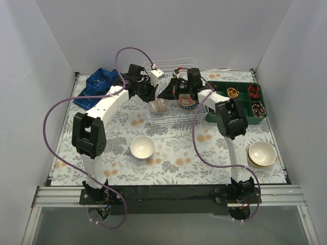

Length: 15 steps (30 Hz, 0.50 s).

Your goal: Load the bowls into the dish rack

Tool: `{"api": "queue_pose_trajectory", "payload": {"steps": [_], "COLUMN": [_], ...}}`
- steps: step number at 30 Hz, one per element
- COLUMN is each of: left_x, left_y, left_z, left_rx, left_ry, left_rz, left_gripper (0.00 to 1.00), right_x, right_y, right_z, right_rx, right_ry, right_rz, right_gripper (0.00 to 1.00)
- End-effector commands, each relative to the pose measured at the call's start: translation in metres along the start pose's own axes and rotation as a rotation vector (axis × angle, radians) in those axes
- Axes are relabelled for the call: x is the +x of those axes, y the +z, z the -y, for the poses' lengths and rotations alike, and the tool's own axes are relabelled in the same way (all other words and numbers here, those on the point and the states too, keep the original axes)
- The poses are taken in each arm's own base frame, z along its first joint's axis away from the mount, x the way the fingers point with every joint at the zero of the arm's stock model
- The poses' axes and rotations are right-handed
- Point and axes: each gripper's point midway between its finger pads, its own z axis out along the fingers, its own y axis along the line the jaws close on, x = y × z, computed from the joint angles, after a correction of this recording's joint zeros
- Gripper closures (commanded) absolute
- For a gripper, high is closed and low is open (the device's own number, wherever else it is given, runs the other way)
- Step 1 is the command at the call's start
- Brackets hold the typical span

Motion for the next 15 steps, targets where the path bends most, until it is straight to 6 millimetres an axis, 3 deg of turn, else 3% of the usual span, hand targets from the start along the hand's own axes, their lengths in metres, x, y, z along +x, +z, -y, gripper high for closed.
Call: {"api": "queue_pose_trajectory", "payload": {"steps": [1,6,15], "left_x": [0.004,0.023,0.036], "left_y": [-0.005,-0.001,0.012], "left_z": [0.005,0.010,0.003], "left_rx": [0.003,-0.002,-0.031], "left_ry": [0.047,0.058,0.066], "left_rz": [-0.041,-0.094,-0.135], "left_gripper": [1.00,1.00,1.00], "right_x": [0.000,0.005,0.004], "right_y": [-0.002,-0.007,-0.010], "right_z": [0.011,0.020,0.036], "right_rx": [-0.005,0.012,0.027], "right_ry": [-0.016,0.004,0.004], "right_rz": [0.005,0.004,0.010], "right_gripper": [0.99,0.99,0.98]}}
